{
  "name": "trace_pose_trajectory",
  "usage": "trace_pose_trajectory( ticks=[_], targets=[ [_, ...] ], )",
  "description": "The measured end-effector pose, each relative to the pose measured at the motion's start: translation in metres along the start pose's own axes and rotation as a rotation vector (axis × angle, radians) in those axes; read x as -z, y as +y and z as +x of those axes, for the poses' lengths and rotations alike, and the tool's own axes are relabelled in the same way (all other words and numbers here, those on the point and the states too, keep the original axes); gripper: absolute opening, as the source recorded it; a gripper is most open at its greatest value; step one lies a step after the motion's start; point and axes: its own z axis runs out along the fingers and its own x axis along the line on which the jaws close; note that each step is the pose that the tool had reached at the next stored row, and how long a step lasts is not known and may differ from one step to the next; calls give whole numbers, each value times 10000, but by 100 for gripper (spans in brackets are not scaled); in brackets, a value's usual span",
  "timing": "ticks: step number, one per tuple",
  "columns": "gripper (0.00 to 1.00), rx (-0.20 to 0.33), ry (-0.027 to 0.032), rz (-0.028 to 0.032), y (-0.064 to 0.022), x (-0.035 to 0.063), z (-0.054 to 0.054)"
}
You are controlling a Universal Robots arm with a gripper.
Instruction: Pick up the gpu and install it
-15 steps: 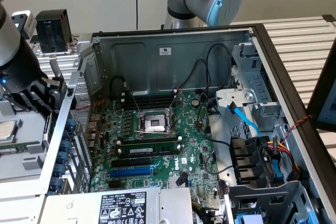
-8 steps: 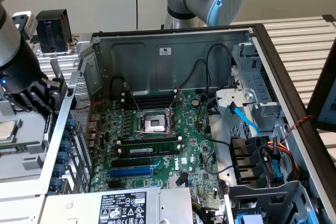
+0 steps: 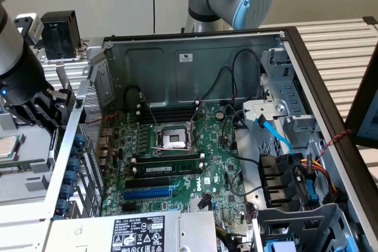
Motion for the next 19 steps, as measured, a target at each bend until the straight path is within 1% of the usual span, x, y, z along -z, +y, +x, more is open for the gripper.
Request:
trace_pose_trajectory(
  ticks=[7,13,19],
  targets=[
    [35,-8,182,37,4,-3,-25],
    [35,-20,261,56,8,-7,-42],
    [35,-30,322,73,8,-7,-46]
  ],
)
